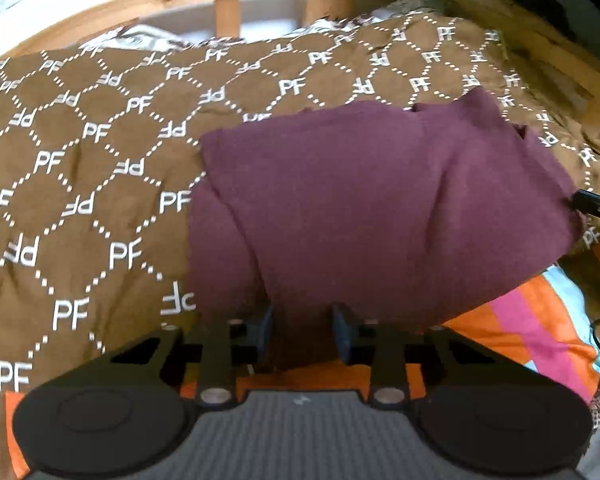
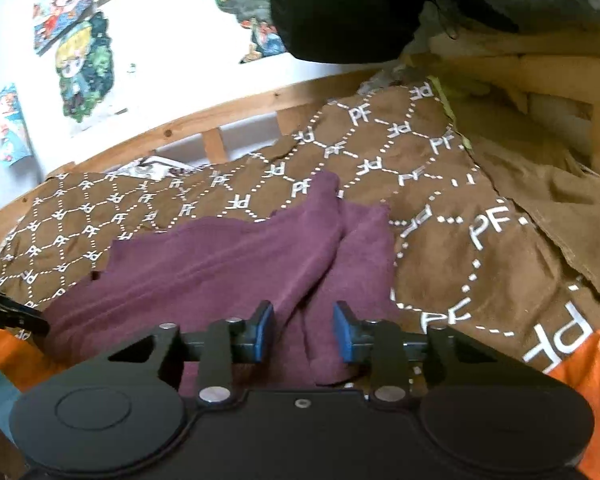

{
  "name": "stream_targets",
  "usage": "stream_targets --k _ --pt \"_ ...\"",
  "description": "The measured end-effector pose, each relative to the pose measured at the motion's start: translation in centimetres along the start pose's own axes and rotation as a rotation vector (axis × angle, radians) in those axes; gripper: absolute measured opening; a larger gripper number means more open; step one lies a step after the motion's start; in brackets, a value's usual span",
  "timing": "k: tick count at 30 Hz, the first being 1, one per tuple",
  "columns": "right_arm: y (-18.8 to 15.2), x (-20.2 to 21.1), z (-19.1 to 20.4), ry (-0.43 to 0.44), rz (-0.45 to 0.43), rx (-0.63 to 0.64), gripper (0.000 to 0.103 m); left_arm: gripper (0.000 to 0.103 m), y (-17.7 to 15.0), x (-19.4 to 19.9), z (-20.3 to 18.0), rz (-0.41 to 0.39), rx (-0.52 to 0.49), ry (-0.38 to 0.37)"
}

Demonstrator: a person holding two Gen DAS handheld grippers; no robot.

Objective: Fold small clothes

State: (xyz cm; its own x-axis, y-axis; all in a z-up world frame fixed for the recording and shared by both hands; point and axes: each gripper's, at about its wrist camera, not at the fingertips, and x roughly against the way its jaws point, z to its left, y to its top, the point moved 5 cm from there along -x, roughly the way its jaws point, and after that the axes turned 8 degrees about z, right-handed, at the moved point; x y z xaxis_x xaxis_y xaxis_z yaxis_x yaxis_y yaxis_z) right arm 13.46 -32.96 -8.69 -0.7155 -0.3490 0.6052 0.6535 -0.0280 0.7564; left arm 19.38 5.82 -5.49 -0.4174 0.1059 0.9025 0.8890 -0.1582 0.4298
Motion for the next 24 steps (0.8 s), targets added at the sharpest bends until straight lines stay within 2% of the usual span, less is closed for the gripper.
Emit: stream_targets --k 3,6,9,10,11,15,19,22,24 --pt "-0.1 -0.1 0.3 0.029 0.016 0.014 0.033 0.022 -0.1 -0.2 0.3 0.002 0.045 0.001" --pt "-0.5 -0.7 0.7 0.072 0.067 0.016 0.033 0.014 -0.2 -0.3 0.8 0.008 0.091 -0.005" --pt "-0.7 -1.2 0.7 0.081 0.078 -0.001 0.033 0.009 -0.2 0.0 1.0 0.002 0.136 0.009" --pt "-0.6 -1.3 0.6 0.080 0.078 -0.008 0.026 0.009 -0.2 0.0 1.0 -0.004 0.146 0.017" --pt "-0.6 -1.4 0.5 0.073 0.082 -0.017 0.008 0.008 -0.2 0.3 1.0 -0.014 0.163 0.029" --pt "-0.5 -0.6 -0.5 0.069 0.097 -0.091 0.005 0.007 -0.6 1.1 0.8 -0.031 0.194 0.050" --pt "-1.1 0.1 -0.9 0.039 0.119 -0.115 0.004 0.007 -1.3 0.7 0.8 -0.009 0.192 0.068" --pt "-1.6 -0.2 -1.0 0.025 0.145 -0.116 0.004 0.007 -1.6 0.0 1.0 0.009 0.201 0.056" --pt "-1.7 -0.2 -0.9 0.032 0.132 -0.115 0.004 0.010 -1.5 -0.1 1.2 0.006 0.215 0.033"
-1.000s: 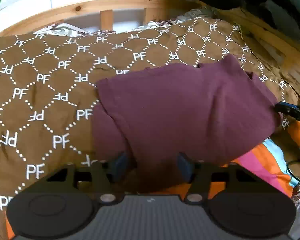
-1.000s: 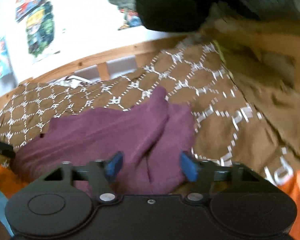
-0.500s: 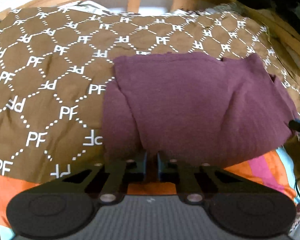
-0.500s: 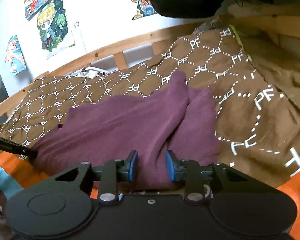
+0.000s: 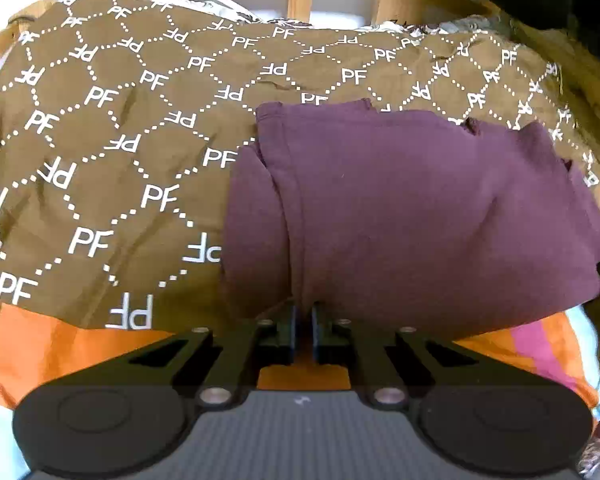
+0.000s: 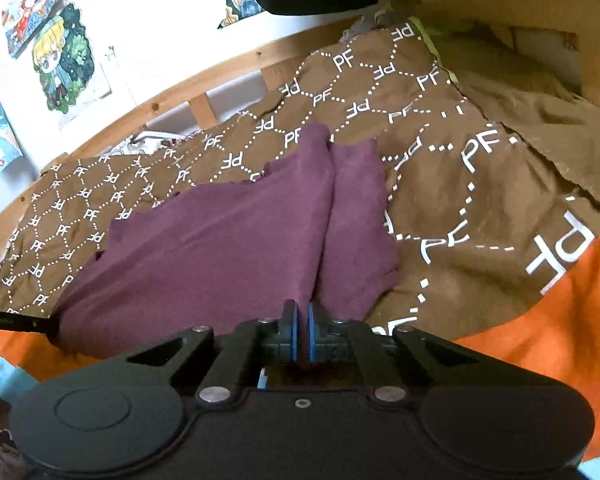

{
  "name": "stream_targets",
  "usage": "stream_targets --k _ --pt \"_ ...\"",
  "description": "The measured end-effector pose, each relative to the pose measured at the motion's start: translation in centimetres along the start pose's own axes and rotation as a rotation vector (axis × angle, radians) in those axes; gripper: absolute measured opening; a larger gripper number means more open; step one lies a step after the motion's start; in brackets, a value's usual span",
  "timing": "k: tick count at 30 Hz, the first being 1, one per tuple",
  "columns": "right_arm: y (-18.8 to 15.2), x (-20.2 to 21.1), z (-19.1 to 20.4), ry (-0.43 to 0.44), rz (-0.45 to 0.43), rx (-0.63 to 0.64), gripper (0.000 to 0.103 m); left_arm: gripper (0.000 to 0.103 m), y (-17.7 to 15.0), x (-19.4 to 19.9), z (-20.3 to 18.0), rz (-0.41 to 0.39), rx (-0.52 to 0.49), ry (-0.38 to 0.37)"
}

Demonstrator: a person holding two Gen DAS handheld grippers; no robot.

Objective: Fold small clothes

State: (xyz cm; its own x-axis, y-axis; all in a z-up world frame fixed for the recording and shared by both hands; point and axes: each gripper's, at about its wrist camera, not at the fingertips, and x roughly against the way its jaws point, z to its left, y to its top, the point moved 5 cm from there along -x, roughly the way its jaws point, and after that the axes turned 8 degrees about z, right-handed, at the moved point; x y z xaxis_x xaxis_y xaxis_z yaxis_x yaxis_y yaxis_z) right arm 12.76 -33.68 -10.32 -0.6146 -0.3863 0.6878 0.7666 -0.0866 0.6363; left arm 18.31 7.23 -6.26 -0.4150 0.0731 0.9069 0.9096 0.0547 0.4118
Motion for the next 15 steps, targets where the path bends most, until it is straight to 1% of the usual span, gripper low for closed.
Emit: stream_targets --k 2,3,4,5,6,8,9,11,12,14,15 --pt "0.1 0.1 0.2 0.006 -0.008 0.014 0.005 0.015 0.1 0.2 0.3 -0.001 0.022 -0.036" --pt "0.1 0.2 0.4 0.006 -0.010 0.027 0.006 0.024 0.1 0.5 0.6 -0.002 0.033 -0.047" --pt "0.1 0.2 0.5 0.003 -0.012 0.035 0.010 0.034 0.0 0.6 0.8 -0.004 0.036 -0.051" --pt "0.1 0.2 0.7 -0.001 -0.016 0.041 0.017 0.059 0.0 0.9 1.0 -0.014 0.035 -0.045" --pt "0.1 0.3 0.7 -0.007 -0.018 0.047 0.021 0.075 0.0 1.2 1.2 -0.034 0.028 -0.034" --pt "0.3 0.4 0.8 -0.008 -0.021 0.055 0.031 0.080 -0.1 2.1 1.5 -0.099 -0.010 0.004" --pt "0.3 0.5 0.8 -0.010 -0.026 0.062 0.034 0.081 -0.1 2.3 1.6 -0.110 -0.025 0.014" --pt "0.5 0.7 0.9 -0.025 -0.041 0.081 0.046 0.083 0.1 2.3 2.0 -0.116 -0.040 0.025" --pt "0.6 0.8 0.9 -0.028 -0.048 0.086 0.049 0.083 0.2 2.0 2.3 -0.115 -0.039 0.026" --pt "0.8 0.9 0.9 -0.035 -0.058 0.092 0.058 0.083 0.7 1.1 3.2 -0.099 -0.008 0.021" --pt "0.8 0.9 1.0 -0.038 -0.059 0.093 0.059 0.082 1.0 0.6 3.7 -0.090 0.015 0.004"
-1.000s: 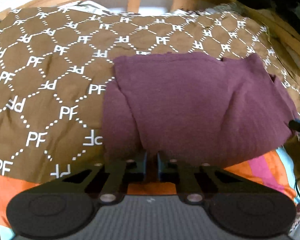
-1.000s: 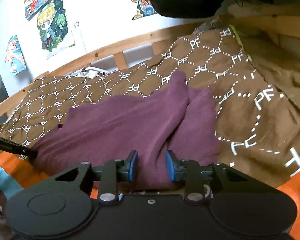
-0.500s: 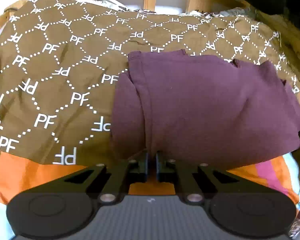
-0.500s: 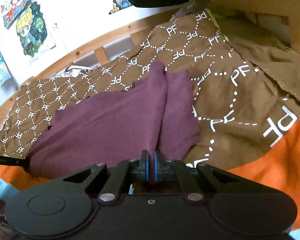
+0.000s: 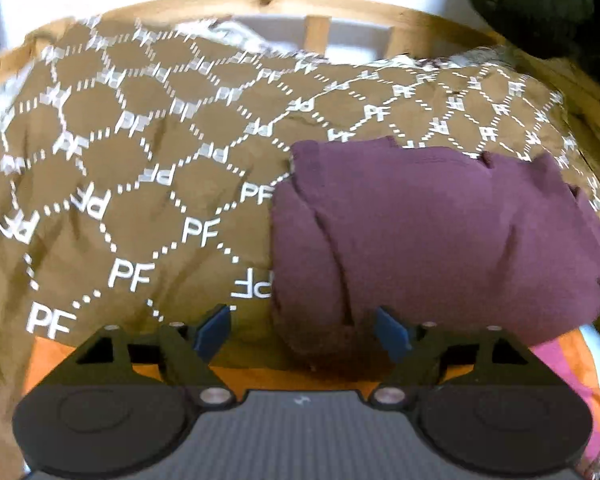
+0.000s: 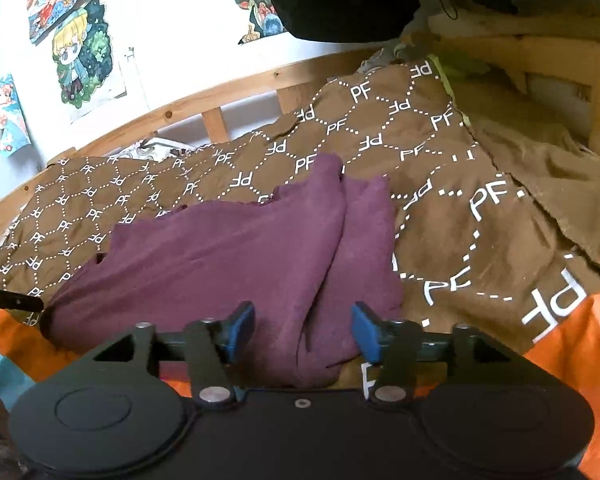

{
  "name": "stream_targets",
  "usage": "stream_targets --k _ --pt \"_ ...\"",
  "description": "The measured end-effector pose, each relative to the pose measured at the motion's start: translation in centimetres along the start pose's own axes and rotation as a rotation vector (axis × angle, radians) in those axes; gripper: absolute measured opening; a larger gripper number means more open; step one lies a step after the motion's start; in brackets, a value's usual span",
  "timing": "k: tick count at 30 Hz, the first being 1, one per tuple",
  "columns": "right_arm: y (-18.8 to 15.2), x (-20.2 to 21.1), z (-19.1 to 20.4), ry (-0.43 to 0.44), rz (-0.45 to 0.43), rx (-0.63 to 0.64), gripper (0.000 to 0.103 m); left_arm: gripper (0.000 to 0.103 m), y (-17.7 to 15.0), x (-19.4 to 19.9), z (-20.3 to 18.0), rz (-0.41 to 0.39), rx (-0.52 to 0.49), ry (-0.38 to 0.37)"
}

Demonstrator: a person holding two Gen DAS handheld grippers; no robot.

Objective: Fold small clothes

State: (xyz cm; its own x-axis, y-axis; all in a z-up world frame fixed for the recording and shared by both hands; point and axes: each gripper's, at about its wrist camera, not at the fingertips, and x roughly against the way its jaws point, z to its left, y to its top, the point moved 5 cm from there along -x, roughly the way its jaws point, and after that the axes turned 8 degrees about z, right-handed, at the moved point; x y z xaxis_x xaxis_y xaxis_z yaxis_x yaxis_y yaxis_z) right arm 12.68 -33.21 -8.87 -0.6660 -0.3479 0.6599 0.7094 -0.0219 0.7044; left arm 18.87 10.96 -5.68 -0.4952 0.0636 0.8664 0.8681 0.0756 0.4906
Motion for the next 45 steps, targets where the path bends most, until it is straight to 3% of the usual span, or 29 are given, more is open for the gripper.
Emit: stream_targets --k 1,2,5,9,15,20,25,29,31,33,35,40,45 --pt "0.0 0.0 0.0 -0.002 0.002 0.001 0.060 0.081 0.1 -0.5 0.6 0.008 0.033 -0.023" --pt "-0.1 0.0 0.1 -0.004 0.004 0.002 0.061 0.073 0.2 -1.1 1.3 0.019 0.078 -0.050" --pt "-0.2 -0.1 0.2 -0.010 0.006 0.012 0.067 0.036 0.1 -2.6 2.7 0.085 0.195 -0.144" --pt "-0.2 -0.1 0.3 -0.009 0.003 0.021 0.069 0.006 -0.5 -3.1 2.8 0.117 0.201 -0.137" --pt "-0.2 -0.1 0.2 -0.006 0.005 0.021 0.070 0.003 -0.2 0.1 1.7 0.058 0.251 -0.003" --pt "-0.3 -0.3 0.1 -0.019 0.020 0.027 0.071 0.004 -0.1 -0.7 0.8 0.086 0.207 0.077" --pt "-0.4 -0.4 0.1 -0.042 0.020 0.048 0.075 0.017 -0.4 -0.6 1.2 0.090 0.234 0.076" --pt "-0.4 -0.5 0.2 -0.041 0.014 0.057 0.076 0.046 -0.5 -0.2 1.4 0.085 0.220 0.104" --pt "-0.4 -0.6 0.3 -0.044 0.014 0.065 0.078 0.057 -0.5 0.2 1.4 0.071 0.229 0.097" --pt "-0.5 -0.6 0.5 -0.046 0.012 0.074 0.079 0.077 -0.6 0.7 1.4 0.049 0.246 0.087" --pt "-0.5 -0.5 0.7 -0.049 0.005 0.084 0.082 0.088 -0.9 1.6 1.4 0.011 0.260 0.069" --pt "-0.5 -0.2 1.0 -0.058 -0.022 0.104 0.093 0.101 -1.9 3.5 0.7 -0.064 0.237 0.040" --pt "-0.3 0.2 1.8 -0.050 -0.051 0.112 0.101 0.103 -3.1 3.5 -1.4 -0.039 0.220 -0.099"
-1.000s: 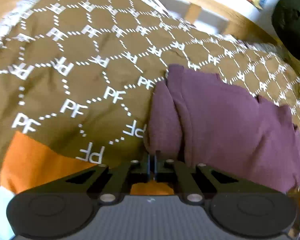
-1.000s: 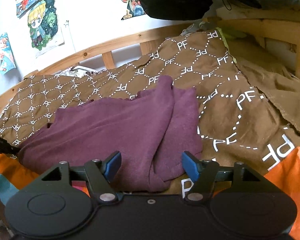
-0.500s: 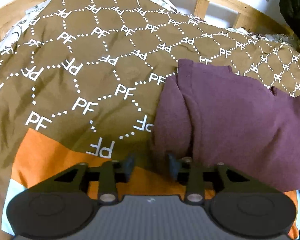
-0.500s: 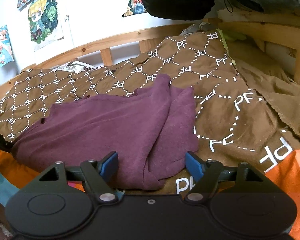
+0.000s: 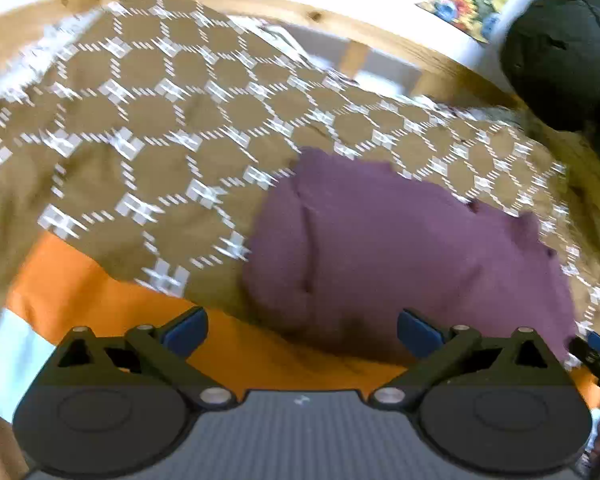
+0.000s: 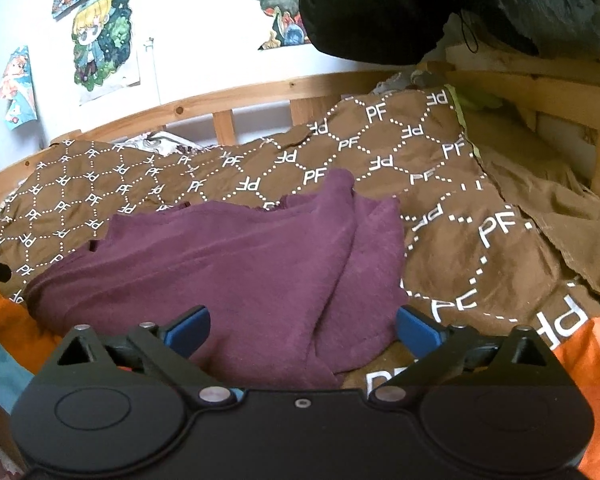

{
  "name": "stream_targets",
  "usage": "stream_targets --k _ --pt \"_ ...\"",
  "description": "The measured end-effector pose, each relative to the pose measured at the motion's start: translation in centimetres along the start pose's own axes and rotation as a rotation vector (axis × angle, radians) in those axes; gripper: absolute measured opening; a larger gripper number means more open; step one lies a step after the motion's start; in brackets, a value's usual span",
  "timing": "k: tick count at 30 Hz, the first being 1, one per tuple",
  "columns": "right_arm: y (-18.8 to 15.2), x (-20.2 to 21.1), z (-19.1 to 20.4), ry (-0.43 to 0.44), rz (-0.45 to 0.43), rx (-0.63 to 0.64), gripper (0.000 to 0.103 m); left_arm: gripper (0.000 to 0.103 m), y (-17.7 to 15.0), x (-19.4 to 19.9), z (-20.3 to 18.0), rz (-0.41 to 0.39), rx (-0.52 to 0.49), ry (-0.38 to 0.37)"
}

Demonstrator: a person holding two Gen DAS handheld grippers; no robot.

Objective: Fold small clothes

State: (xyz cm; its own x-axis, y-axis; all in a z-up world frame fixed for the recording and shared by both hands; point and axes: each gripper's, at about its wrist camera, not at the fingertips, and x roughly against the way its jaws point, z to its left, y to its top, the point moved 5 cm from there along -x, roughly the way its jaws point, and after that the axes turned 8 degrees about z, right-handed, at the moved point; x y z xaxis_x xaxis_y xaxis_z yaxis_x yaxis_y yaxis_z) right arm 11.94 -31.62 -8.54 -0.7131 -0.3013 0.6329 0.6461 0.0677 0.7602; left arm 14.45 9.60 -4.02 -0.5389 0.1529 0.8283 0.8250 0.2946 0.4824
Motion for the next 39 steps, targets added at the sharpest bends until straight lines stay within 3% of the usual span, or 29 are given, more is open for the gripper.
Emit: stream_targets --k 4,9,12,16,24,30,36,39 --pt "0.0 0.2 0.9 -0.007 -0.022 0.029 0.102 0.103 -1.2 -2.2 -1.5 0.076 -0.008 -0.050" --pt "-0.4 0.1 2.0 -0.014 -0.039 0.065 0.102 0.103 -1.6 -5.5 -2.7 0.132 0.077 -0.141" --pt "-0.6 -0.2 2.7 -0.017 -0.024 0.064 0.102 0.103 -1.8 -6.8 -3.0 0.127 0.175 -0.165" --pt "-0.8 -0.9 3.6 -0.026 -0.002 0.068 0.102 0.103 -1.6 -6.7 -3.2 0.055 0.195 -0.166" --pt "0.5 -2.9 6.5 -0.058 -0.005 0.146 0.102 0.103 -0.4 -7.1 -1.3 0.060 0.249 -0.012" --pt "1.1 -5.0 9.9 -0.049 0.016 0.249 0.102 0.102 0.3 -7.2 -0.7 0.080 0.284 0.008" --pt "-0.4 -7.5 9.8 -0.051 0.110 0.204 0.102 0.103 0.1 -7.7 -1.1 0.099 0.264 0.030" --pt "-0.8 -7.5 9.8 -0.052 0.106 0.196 0.102 0.103 0.1 -7.9 -1.1 0.103 0.260 0.030"
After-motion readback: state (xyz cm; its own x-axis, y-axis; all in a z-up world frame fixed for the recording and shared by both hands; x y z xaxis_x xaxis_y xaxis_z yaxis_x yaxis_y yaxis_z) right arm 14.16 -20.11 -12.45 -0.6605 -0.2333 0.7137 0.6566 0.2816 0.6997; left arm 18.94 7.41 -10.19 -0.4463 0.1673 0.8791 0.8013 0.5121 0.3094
